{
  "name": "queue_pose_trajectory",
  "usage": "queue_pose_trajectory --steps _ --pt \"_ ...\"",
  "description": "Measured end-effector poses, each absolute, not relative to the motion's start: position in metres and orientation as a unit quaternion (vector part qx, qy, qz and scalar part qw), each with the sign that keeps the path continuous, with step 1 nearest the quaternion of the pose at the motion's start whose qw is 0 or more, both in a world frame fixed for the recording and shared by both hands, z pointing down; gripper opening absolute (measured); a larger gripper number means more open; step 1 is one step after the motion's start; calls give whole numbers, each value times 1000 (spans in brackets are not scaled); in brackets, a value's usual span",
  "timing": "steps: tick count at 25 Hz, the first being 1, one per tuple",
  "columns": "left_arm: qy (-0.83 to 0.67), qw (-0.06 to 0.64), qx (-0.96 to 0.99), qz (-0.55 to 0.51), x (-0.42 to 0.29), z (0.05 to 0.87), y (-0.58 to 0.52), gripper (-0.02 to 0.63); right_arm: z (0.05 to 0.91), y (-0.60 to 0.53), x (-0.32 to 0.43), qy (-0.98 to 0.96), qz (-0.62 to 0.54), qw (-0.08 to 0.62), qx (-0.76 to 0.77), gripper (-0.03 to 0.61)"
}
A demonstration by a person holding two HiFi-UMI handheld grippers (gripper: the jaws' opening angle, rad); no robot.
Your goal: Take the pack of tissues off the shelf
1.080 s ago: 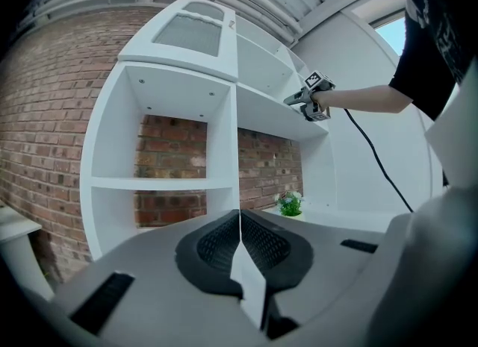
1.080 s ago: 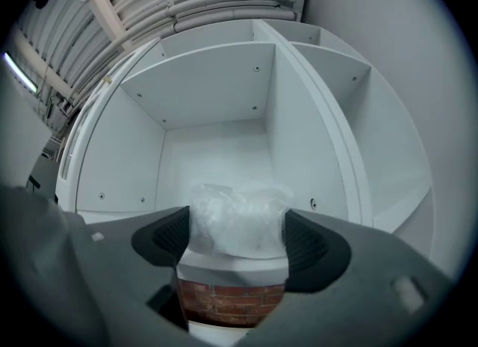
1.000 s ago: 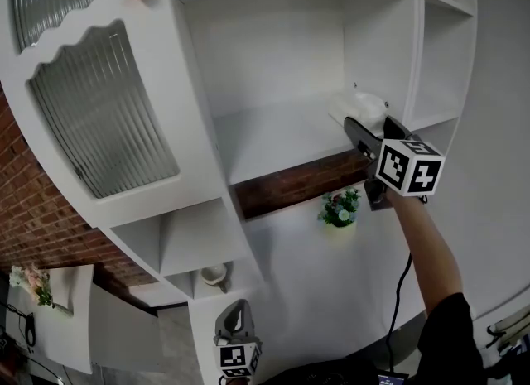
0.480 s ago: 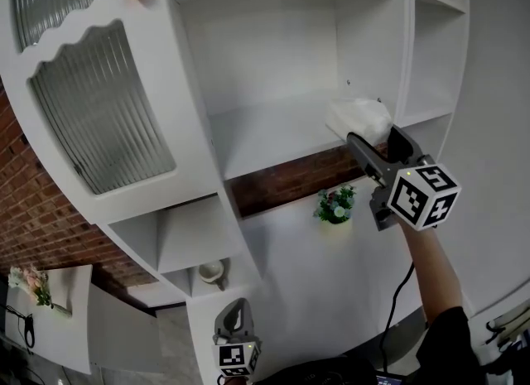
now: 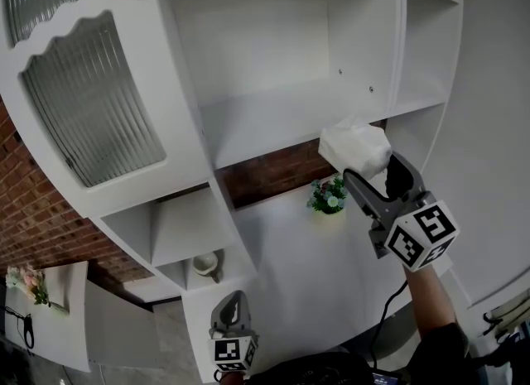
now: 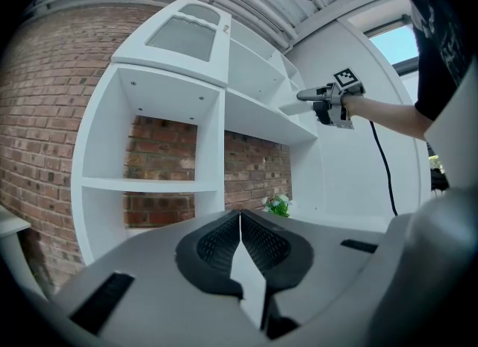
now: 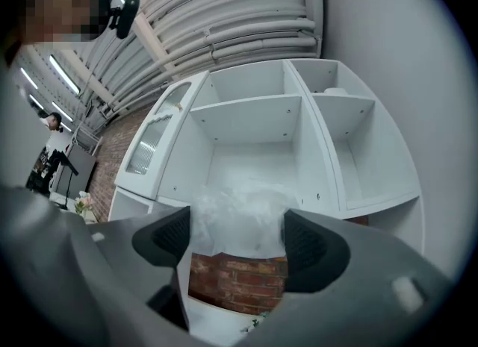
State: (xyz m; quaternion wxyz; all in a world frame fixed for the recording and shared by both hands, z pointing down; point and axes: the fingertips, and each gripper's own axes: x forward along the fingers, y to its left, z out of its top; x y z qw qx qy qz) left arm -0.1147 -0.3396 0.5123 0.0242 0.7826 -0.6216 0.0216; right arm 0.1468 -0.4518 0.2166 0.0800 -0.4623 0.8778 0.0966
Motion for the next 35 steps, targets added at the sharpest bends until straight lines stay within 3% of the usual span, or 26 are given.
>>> queue_pose_trajectory --steps 35 --pt "-589 26 807 30 -87 521 -331 12 518 -370 94 902 -87 -18 -422 355"
